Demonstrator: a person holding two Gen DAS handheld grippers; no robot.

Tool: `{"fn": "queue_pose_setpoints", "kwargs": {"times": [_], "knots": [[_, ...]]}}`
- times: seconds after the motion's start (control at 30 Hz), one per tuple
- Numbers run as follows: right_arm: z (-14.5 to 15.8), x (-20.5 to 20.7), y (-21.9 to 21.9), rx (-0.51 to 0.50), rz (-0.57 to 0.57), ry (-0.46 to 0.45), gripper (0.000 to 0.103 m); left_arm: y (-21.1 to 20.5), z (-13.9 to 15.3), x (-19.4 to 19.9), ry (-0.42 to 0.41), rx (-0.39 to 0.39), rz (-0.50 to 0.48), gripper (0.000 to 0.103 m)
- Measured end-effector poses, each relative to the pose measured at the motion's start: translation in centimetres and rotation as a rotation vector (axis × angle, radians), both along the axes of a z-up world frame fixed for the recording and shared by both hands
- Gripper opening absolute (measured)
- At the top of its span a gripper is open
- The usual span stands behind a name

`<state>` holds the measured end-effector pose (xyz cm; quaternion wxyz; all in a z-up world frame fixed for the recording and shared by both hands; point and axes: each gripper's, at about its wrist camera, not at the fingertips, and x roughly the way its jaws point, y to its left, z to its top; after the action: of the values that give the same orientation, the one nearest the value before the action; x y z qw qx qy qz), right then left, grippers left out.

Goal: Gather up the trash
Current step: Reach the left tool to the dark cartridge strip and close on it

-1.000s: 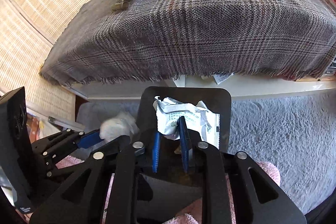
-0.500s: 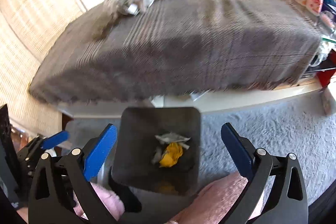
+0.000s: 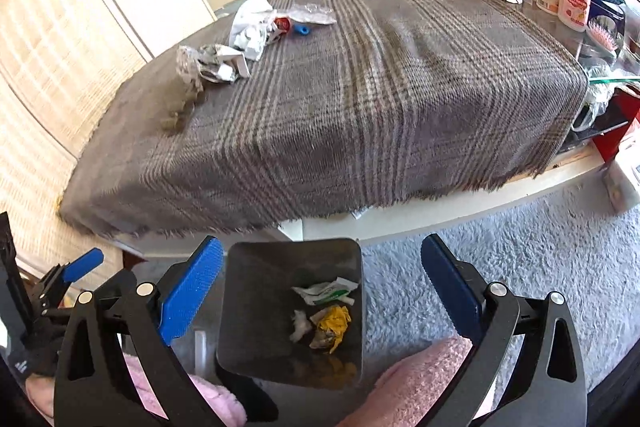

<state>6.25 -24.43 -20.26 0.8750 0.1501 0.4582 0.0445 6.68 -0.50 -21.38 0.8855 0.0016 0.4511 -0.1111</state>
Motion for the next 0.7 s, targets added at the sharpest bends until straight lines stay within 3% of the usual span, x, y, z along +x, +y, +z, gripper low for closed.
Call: {"fn": "queue_pose_setpoints", "kwargs": {"times": [0.37, 0.7], "knots": [[3.5, 7.1, 1.4, -0.008, 0.049, -0.098, 0.100, -0.4, 1.5, 5.4, -0.032, 0.033, 0.008, 0.094], [3.7, 11.0, 1.3, -0.007, 0.064, -0.115, 0.100, -0.5, 2.0, 11.3, -0.051, 0.047, 0.028, 0.083]]}}
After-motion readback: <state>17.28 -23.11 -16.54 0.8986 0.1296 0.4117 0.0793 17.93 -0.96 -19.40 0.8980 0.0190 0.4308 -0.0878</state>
